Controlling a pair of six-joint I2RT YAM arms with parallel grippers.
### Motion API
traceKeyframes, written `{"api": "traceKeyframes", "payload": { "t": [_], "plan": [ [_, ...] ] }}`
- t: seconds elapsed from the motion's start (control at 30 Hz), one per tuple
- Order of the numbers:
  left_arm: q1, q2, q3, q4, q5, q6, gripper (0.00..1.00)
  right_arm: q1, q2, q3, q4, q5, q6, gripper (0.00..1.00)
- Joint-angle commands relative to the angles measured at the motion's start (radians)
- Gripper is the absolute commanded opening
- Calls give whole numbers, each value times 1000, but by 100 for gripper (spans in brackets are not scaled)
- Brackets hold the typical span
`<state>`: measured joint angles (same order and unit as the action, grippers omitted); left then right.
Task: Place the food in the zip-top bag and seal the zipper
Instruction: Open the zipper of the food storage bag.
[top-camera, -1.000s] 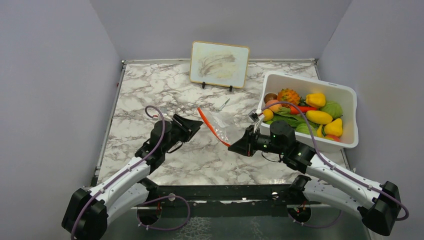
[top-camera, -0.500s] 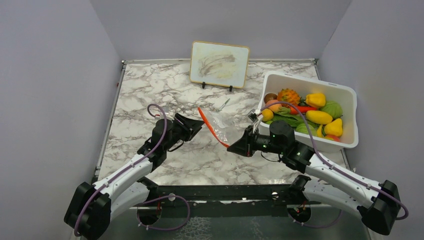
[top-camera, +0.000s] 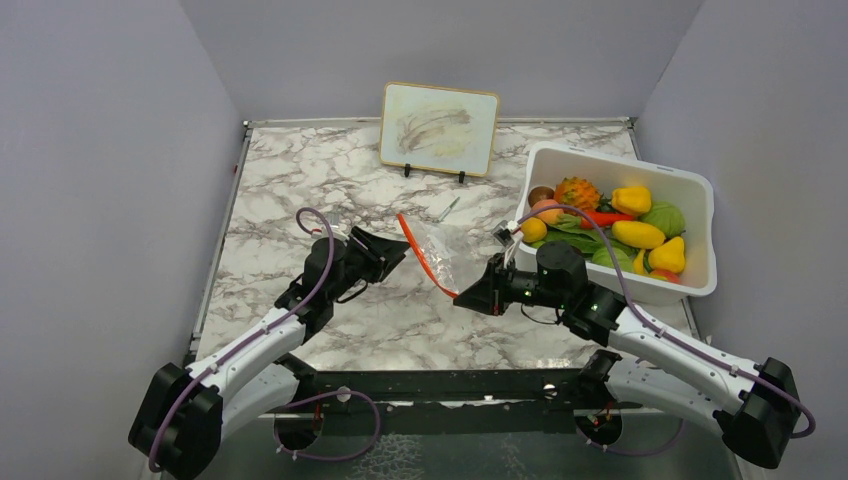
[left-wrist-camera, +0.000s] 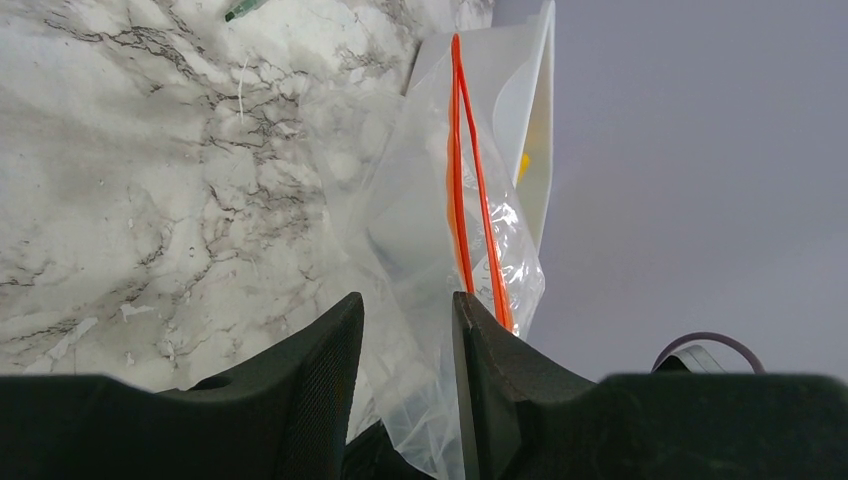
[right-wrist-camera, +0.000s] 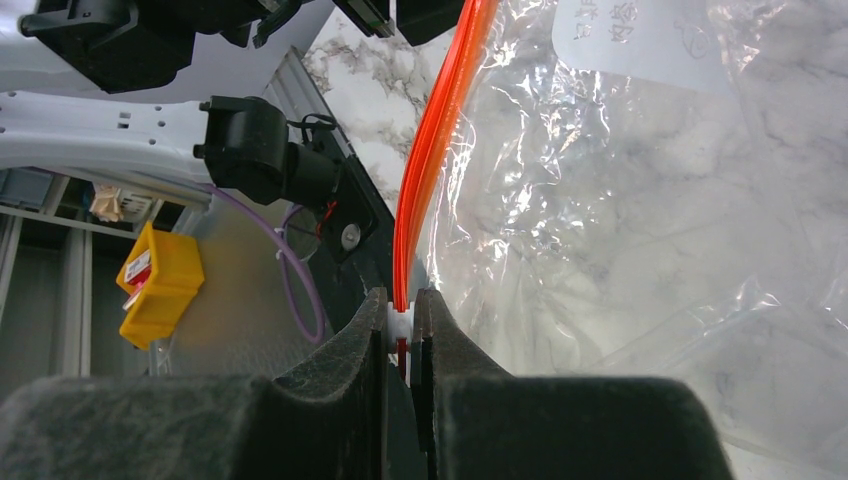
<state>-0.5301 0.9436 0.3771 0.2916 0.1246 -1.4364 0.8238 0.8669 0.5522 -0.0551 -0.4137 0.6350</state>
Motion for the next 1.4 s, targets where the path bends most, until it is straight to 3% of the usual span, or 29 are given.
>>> {"api": "traceKeyframes", "payload": {
  "t": [0.0, 0.97, 1.37],
  "plan": [
    [5, -21, 25, 43, 26, -14, 40, 6, -9, -12, 30, -15, -4, 1],
    [5, 92, 68, 79, 74, 14, 42, 5, 32, -22, 99, -20, -5, 1],
    [5, 87, 40, 91, 77, -18, 28, 5, 46, -12, 133, -22, 18, 1]
  ]
}}
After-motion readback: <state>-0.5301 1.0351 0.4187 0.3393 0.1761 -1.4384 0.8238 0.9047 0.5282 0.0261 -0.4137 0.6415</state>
